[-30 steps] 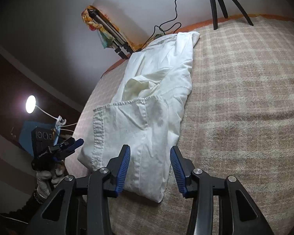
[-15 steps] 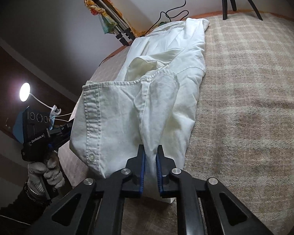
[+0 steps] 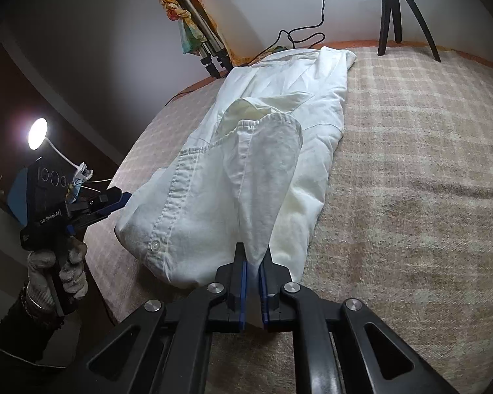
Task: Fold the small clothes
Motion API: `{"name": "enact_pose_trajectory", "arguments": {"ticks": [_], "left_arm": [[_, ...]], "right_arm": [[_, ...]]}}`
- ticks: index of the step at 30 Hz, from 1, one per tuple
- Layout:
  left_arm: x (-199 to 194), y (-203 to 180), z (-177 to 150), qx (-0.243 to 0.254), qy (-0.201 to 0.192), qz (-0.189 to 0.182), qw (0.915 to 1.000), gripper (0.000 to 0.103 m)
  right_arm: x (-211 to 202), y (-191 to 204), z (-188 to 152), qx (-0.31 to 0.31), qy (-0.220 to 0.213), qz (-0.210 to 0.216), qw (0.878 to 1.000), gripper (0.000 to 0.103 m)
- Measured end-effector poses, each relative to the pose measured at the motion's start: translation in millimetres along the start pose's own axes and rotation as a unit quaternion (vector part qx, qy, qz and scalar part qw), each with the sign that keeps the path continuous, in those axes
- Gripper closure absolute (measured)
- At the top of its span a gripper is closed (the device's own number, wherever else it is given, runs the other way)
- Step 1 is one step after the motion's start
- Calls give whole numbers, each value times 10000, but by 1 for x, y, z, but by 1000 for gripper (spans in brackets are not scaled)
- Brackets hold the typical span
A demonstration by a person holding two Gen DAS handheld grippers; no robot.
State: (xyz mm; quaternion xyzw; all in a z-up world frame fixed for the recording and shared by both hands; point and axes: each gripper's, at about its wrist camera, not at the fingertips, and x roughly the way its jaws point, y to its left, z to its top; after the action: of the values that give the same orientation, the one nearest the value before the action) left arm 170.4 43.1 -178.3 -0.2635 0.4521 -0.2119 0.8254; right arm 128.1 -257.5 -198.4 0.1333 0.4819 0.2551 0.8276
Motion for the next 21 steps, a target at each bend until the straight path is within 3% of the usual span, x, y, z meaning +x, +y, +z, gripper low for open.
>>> {"name": "enact_pose_trajectory", "arguments": {"ticks": [4,7,11,13,15,21], "left_arm": [[10,22,-5,-816,441,-599,9939,59],[19,18,-6,-841,589,-954,9901,59],[29,11,-1,-748,532,-878,9919,60],[32,5,0,-501,371,-769,9951,69],[31,-3,1,-163,205,-675,9974,90],[13,-31,8,749,-474,-480,9949,94]], "right_arm": [[0,0,-2,-18,25,-16,10000,97],[2,0,-2,25,35,-9,10000,96],[4,0,-2,56,45,-1,10000,95],[5,-1,-1,77,58,5,10000,95],[6,-1,0,94,66,-1,9999,95],[-8,10,4,-150,-153,-221,9995,99]]}}
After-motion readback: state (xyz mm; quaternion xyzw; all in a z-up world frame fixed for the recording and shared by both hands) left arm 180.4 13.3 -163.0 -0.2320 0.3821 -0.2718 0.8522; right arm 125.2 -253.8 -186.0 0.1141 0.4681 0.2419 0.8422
